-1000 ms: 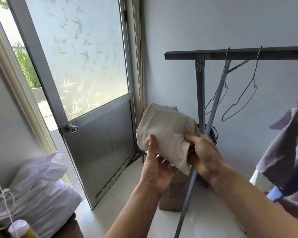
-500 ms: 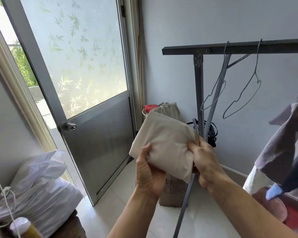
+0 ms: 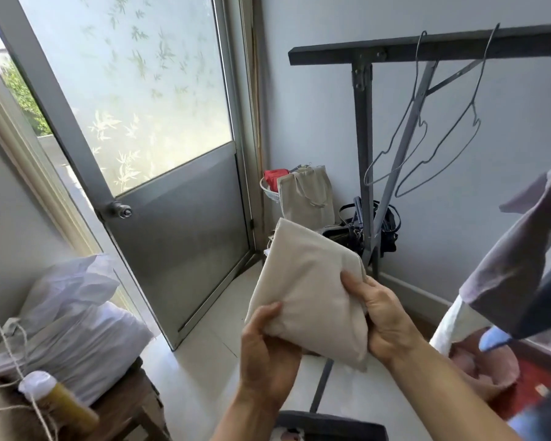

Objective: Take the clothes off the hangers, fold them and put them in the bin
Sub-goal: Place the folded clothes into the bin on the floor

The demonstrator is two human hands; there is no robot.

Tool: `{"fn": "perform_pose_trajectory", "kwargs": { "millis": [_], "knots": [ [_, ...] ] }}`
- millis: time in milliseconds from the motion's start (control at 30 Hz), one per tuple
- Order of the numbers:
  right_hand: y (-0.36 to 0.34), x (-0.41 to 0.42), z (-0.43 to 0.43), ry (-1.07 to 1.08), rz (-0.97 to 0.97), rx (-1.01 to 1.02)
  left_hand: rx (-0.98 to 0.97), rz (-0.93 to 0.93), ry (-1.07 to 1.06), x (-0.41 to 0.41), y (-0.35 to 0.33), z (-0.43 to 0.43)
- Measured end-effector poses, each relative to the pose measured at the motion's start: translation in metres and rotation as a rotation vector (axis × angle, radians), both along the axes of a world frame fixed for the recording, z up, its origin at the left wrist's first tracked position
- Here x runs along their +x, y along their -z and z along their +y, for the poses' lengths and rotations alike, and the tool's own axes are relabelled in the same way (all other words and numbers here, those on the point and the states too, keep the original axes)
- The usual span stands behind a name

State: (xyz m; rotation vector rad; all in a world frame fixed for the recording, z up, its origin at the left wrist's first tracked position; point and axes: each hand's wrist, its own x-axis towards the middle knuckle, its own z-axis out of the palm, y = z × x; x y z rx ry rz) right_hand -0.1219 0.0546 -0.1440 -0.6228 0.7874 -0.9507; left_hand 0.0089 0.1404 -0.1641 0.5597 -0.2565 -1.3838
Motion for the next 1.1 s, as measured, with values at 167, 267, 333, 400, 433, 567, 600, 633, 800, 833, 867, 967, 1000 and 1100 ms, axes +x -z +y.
{"fn": "perform_pose_trajectory", "kwargs": {
  "millis": [167,267,333,400,433,567,600,633,800,833,867,967,1000,1100],
  "knots": [
    [0.015,-0.024,-0.006,-0.024,0.187,-0.158,-0.008,-0.262,0.246,0.027,0.032,-0.005],
    [0.038,-0.025,-0.013,-0.053,0.260,-0.157,0.148,-0.536,0.202,0.028,0.038,-0.017],
    [0.060,-0.020,-0.018,-0.079,0.306,-0.136,0.256,-0.613,0.081,0.025,0.050,-0.026],
    [0.084,-0.014,-0.022,-0.107,0.337,-0.105,0.367,-0.658,-0.063,0.021,0.071,-0.034],
    [0.096,-0.011,-0.024,-0.115,0.355,-0.092,0.415,-0.689,-0.130,0.020,0.084,-0.037],
    [0.140,0.003,-0.033,-0.134,0.552,-0.185,0.440,-0.772,-0.243,0.014,0.140,-0.044],
    [0.153,0.006,-0.037,-0.133,0.566,-0.192,0.457,-0.758,-0.277,0.016,0.156,-0.045],
    [0.168,0.010,-0.041,-0.135,0.564,-0.194,0.477,-0.733,-0.314,0.018,0.173,-0.049],
    [0.264,0.026,-0.058,-0.105,0.579,-0.066,0.599,-0.714,-0.407,0.035,0.260,-0.070],
    [0.284,0.027,-0.061,-0.114,0.574,-0.020,0.615,-0.729,-0.416,0.037,0.278,-0.073],
    [0.304,0.029,-0.063,-0.132,0.579,0.026,0.625,-0.750,-0.414,0.040,0.297,-0.077],
    [0.361,0.029,-0.065,-0.142,0.623,0.090,0.675,-0.802,-0.377,0.044,0.355,-0.083],
    [0.382,0.028,-0.065,-0.117,0.641,0.092,0.700,-0.810,-0.358,0.043,0.378,-0.085],
    [0.454,0.022,-0.063,-0.094,0.700,0.117,0.795,-0.830,-0.263,0.041,0.448,-0.085]
  ]
}}
